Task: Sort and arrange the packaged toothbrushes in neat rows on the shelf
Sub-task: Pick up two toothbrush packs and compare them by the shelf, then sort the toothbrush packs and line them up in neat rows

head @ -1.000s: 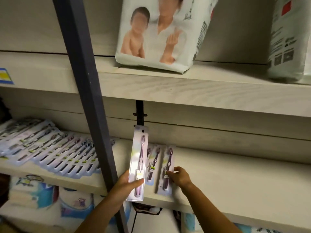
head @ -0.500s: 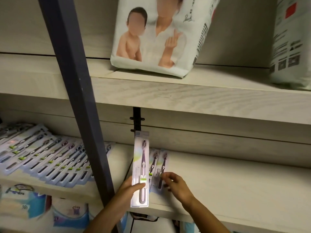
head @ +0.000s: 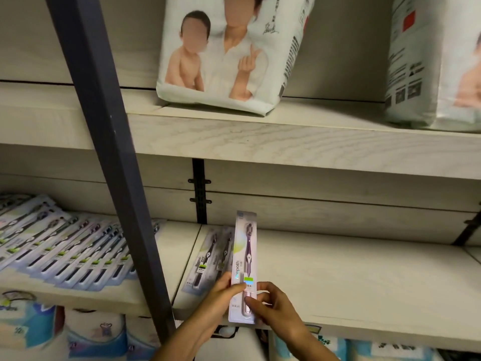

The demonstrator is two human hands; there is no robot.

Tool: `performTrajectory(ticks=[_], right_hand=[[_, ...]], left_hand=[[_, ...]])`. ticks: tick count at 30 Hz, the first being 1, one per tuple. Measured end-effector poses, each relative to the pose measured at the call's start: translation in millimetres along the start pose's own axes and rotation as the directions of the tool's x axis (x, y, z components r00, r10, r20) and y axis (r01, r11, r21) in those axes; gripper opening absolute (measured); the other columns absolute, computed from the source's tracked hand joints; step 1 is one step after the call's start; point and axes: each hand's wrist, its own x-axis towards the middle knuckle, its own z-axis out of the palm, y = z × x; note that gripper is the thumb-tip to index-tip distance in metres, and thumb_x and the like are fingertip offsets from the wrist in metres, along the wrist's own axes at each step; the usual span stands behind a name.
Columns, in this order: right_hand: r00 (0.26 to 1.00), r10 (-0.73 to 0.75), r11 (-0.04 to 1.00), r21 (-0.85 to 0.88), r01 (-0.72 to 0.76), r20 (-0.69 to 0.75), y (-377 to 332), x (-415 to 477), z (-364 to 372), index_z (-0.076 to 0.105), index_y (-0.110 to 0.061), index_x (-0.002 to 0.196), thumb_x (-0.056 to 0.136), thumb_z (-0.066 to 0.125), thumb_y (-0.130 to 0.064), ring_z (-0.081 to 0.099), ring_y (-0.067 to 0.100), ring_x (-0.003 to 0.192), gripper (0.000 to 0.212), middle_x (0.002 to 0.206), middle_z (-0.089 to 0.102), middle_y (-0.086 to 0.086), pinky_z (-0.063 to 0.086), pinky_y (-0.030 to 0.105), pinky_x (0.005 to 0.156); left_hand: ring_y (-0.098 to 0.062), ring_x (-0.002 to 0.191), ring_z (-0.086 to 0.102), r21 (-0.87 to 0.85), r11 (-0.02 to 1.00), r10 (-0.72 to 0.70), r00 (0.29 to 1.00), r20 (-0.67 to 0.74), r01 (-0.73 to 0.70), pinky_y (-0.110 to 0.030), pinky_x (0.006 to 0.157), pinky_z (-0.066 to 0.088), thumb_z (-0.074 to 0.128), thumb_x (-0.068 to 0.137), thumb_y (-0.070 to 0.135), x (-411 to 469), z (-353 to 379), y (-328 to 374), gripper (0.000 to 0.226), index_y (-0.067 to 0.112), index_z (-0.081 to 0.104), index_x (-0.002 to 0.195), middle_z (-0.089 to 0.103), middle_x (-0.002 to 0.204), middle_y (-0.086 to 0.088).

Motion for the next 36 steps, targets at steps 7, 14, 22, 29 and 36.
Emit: performTrajectory(ticks=[7, 14, 22, 29, 36], right_hand=[[0.991, 0.083, 0.991, -0.093, -0.093, -0.106, 6.4, 35.8, -24.4, 0.051, -0.008, 0.097, 0.086, 0.067, -0.015, 0.055, 0.012, 0.053, 0.02, 0.077, 0.065, 0.01, 0.043, 0.016, 0.047], [0.991, 0.115, 0.982, -0.144, -0.124, -0.065, 0.1, 73.7, 1.7, 0.05, -0.007, 0.094, 0.083, 0.069, -0.013, 0.056, 0.015, 0.058, 0.022, 0.09, 0.064, 0.016, 0.047, 0.018, 0.05], [0.996, 0.072, 0.932, -0.351, -0.086, -0.053, 0.3, 109.8, 36.5, 0.06, -0.013, 0.101, 0.08, 0.065, -0.009, 0.063, 0.026, 0.087, 0.021, 0.105, 0.065, 0.014, 0.054, 0.039, 0.084], [0.993, -0.111, 0.942, -0.322, 0.097, -0.027, -17.1, 51.0, 12.9, 0.057, -0.017, 0.112, 0.089, 0.058, -0.009, 0.063, 0.012, 0.077, 0.024, 0.109, 0.061, -0.001, 0.049, 0.012, 0.062], [0.923, -0.384, 0.868, -0.343, 0.358, -0.009, -54.4, -14.6, -12.9, 0.064, -0.025, 0.099, 0.089, 0.062, -0.019, 0.063, 0.002, 0.08, 0.012, 0.082, 0.069, -0.014, 0.05, 0.017, 0.075]], left_hand=[[-0.02, 0.095, 0.059, 0.109, 0.994, 0.021, 0.995, -0.097, -0.011, -0.026, 0.078, 0.045, 0.053, 0.091, 0.009, -6.8, -32.6, 1.9, 0.009, 0.011, 0.061, 0.095, 0.063, 0.104, -0.008], [-0.023, 0.088, 0.06, 0.06, 0.998, -0.011, 0.993, -0.118, 0.018, -0.026, 0.068, 0.045, 0.053, 0.09, 0.005, -15.1, -49.0, -3.7, 0.011, 0.009, 0.062, 0.09, 0.063, 0.099, -0.01], [-0.02, 0.081, 0.058, 0.077, 0.992, -0.094, 0.991, -0.094, 0.101, -0.025, 0.064, 0.045, 0.048, 0.092, 0.0, -17.8, -60.4, 2.6, 0.012, 0.008, 0.057, 0.09, 0.058, 0.098, -0.01], [-0.018, 0.081, 0.06, 0.204, 0.979, 0.025, 0.995, -0.098, -0.005, -0.022, 0.064, 0.045, 0.048, 0.093, 0.003, -32.3, -59.0, 16.6, 0.013, 0.01, 0.057, 0.088, 0.064, 0.097, -0.009], [-0.016, 0.085, 0.066, 0.34, 0.923, 0.197, 0.98, -0.011, -0.182, -0.022, 0.076, 0.048, 0.047, 0.095, 0.011, -56.1, -57.3, 36.8, 0.016, 0.011, 0.062, 0.099, 0.072, 0.092, 0.0]])
